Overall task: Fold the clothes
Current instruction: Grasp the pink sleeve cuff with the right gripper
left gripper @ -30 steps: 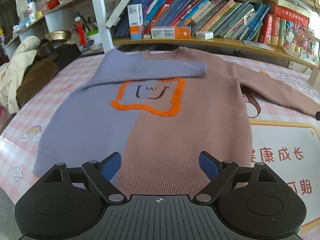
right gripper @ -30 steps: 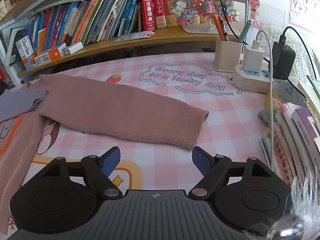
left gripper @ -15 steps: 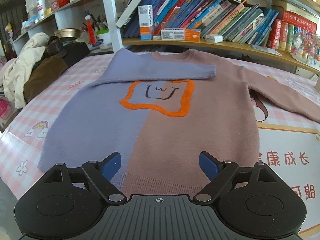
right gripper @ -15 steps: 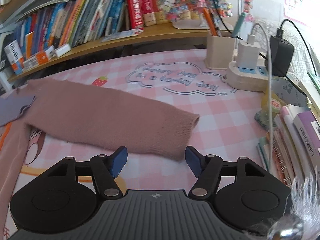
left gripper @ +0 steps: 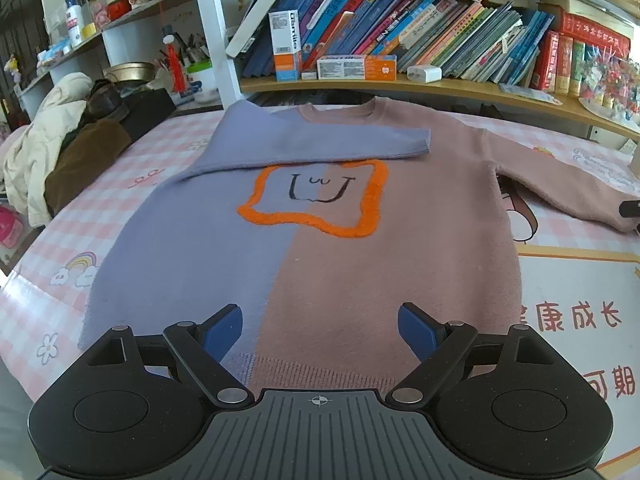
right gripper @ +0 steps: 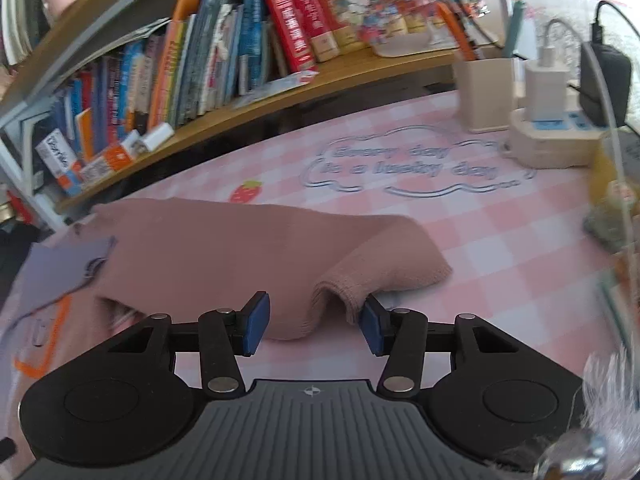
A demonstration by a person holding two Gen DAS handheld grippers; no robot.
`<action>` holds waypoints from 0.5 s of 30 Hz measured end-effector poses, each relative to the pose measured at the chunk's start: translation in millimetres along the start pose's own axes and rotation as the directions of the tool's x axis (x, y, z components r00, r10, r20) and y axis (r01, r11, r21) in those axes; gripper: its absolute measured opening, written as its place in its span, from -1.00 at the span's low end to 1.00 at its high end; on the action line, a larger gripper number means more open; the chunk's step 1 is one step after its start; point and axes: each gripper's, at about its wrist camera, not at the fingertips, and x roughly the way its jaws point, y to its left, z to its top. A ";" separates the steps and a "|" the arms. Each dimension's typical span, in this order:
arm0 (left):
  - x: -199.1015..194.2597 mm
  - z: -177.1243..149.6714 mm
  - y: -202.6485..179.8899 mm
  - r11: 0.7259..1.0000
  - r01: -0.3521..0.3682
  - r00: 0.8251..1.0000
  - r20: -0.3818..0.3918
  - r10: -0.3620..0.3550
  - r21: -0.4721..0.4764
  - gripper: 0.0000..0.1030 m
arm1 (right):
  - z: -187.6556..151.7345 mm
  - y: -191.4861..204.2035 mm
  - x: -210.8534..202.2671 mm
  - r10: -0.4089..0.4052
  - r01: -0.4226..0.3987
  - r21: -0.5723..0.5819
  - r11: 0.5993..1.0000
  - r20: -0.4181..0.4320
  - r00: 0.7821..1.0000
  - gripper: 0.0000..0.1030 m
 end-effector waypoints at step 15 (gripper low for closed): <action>-4.9 -2.9 8.4 1.000 -0.020 1.000 0.008 0.021 -0.020 0.70 | -3.7 12.3 5.4 0.025 -0.025 0.022 0.999 -0.016 1.000 -0.11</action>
